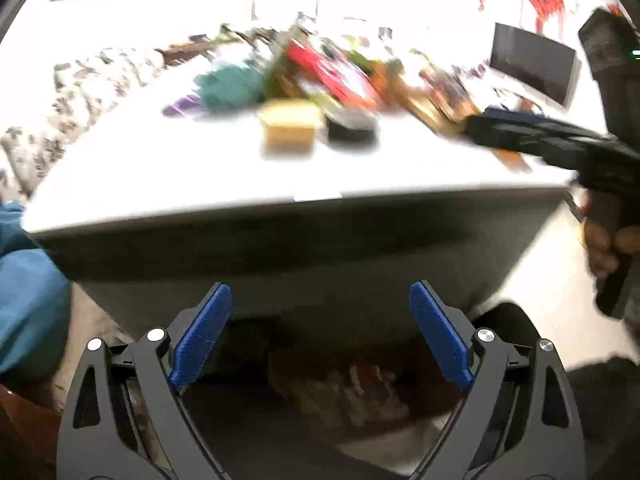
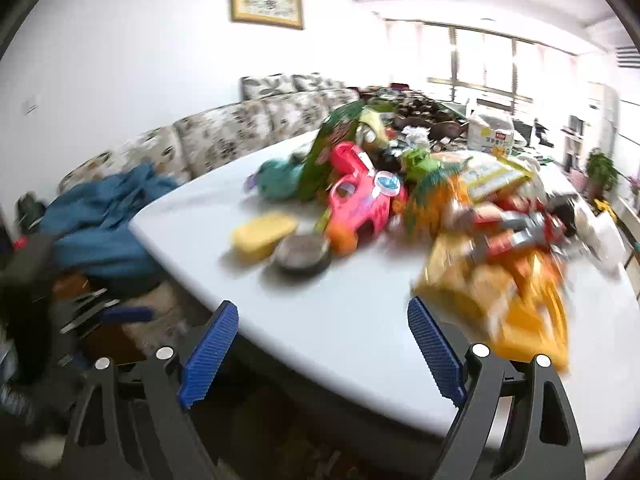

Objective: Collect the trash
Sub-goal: 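Lower both tools into the bin and open both to drop the items, then grasp the tape roll with the right tool while the left tool grasps the yellow sponge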

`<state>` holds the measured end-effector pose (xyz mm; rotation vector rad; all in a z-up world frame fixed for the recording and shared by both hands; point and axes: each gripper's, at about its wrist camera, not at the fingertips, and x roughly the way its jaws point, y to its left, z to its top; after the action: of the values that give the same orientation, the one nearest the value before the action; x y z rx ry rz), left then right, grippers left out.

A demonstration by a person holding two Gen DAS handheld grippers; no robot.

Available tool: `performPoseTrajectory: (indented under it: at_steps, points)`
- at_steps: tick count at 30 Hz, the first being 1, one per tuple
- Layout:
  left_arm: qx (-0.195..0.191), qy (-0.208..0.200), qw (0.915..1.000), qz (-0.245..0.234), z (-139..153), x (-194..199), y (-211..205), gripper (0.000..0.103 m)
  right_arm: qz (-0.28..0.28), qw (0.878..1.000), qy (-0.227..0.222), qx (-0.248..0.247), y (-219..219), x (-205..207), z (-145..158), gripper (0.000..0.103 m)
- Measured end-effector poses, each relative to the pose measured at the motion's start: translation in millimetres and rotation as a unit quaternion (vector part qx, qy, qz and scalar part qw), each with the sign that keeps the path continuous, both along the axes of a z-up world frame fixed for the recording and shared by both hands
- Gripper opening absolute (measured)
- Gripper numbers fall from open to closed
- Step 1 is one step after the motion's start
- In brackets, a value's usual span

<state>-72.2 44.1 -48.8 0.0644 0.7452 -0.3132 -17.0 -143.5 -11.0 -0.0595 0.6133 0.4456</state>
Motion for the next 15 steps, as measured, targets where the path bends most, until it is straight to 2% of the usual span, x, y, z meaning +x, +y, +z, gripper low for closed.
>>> performPoseTrajectory:
  at_steps: [3,6,11,13,14,15]
  points:
    - [-0.002,-0.014,0.9991,0.041,10,10,20,0.089,-0.019,0.999,0.044,-0.006,21,47,-13,0.074]
    - [-0.022,-0.007,0.9974,0.069,11,19,39,0.089,-0.019,0.997,0.08,-0.009,37,73,-24,0.073]
    - [-0.042,-0.002,0.9956,0.084,8,23,48,0.089,-0.018,0.996,0.06,-0.056,62,86,-28,0.075]
    - [-0.046,0.001,0.9955,0.083,4,25,47,0.089,-0.012,0.997,0.062,-0.049,63,87,-26,0.069]
    - [-0.046,0.003,0.9955,0.083,4,29,45,0.089,-0.005,0.997,0.062,-0.046,62,88,-25,0.049]
    - [-0.046,0.002,0.9955,0.082,6,31,44,0.089,-0.003,0.997,0.07,-0.04,58,88,-23,0.049]
